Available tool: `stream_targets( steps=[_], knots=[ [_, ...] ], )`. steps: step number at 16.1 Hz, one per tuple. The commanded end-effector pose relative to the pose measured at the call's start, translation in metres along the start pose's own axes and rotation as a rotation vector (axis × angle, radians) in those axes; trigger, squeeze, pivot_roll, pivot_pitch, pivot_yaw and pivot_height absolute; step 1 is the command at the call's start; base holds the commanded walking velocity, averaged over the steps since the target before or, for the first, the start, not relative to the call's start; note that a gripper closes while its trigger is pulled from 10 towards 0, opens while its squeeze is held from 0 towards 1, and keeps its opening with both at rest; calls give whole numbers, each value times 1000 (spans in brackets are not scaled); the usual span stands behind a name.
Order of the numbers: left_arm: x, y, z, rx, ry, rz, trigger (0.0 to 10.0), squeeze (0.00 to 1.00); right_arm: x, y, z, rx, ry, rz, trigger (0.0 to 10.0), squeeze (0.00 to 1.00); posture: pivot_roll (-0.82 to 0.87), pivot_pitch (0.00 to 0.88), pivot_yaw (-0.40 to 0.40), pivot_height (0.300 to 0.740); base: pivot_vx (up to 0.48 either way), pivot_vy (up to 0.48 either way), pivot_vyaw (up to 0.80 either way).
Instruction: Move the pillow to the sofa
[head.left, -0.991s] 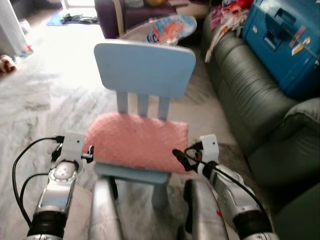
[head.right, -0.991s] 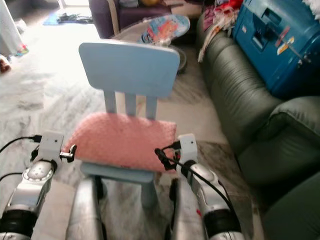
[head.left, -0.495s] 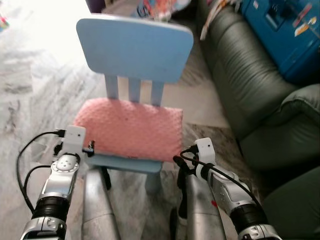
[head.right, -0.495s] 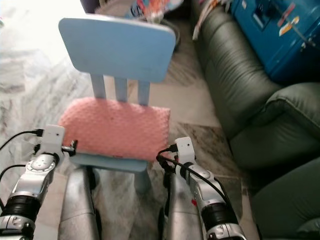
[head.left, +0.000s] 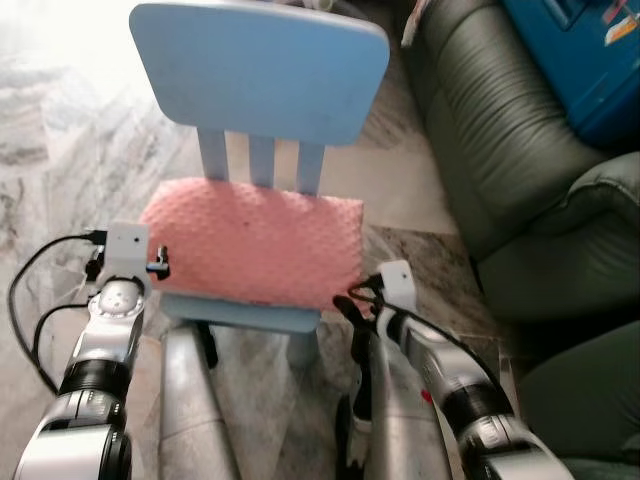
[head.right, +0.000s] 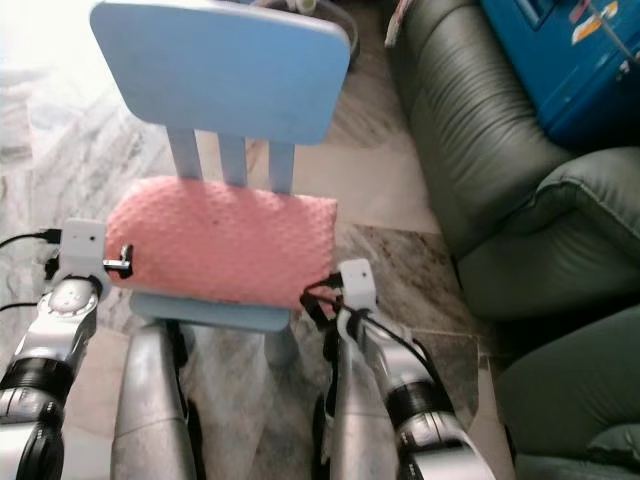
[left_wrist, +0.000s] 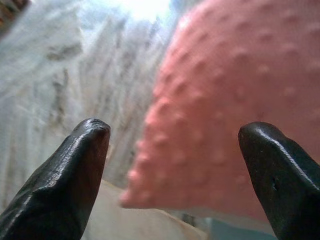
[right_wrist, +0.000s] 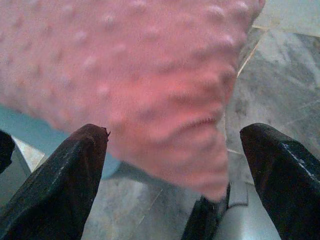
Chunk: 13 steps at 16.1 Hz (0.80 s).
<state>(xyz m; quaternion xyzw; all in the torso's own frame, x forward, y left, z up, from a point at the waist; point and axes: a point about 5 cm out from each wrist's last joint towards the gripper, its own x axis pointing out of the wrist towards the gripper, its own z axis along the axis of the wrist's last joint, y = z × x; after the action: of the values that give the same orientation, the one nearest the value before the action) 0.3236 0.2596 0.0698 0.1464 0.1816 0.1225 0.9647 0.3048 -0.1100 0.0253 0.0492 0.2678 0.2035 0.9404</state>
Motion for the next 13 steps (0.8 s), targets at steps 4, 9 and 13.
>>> stream_targets(
  steps=[4, 9, 13],
  knots=[
    [3, -6, -11, -55, 49, -13, 10000, 0, 6, -3, 0, 21, 3, -15, 10000, 0, 58, 308, -126, 518, 0, 0, 0],
    [5, -9, -14, -89, 58, -8, 10000, 0, 17, 12, 6, 74, -47, 17, 9412, 0, 111, 326, -144, 518, 0, 0, 0],
    [1, -8, -29, -89, 100, -8, 0, 0, 27, 33, 15, 95, -50, 23, 0, 0, 124, 341, -145, 518, 0, 0, 0]
  ],
)
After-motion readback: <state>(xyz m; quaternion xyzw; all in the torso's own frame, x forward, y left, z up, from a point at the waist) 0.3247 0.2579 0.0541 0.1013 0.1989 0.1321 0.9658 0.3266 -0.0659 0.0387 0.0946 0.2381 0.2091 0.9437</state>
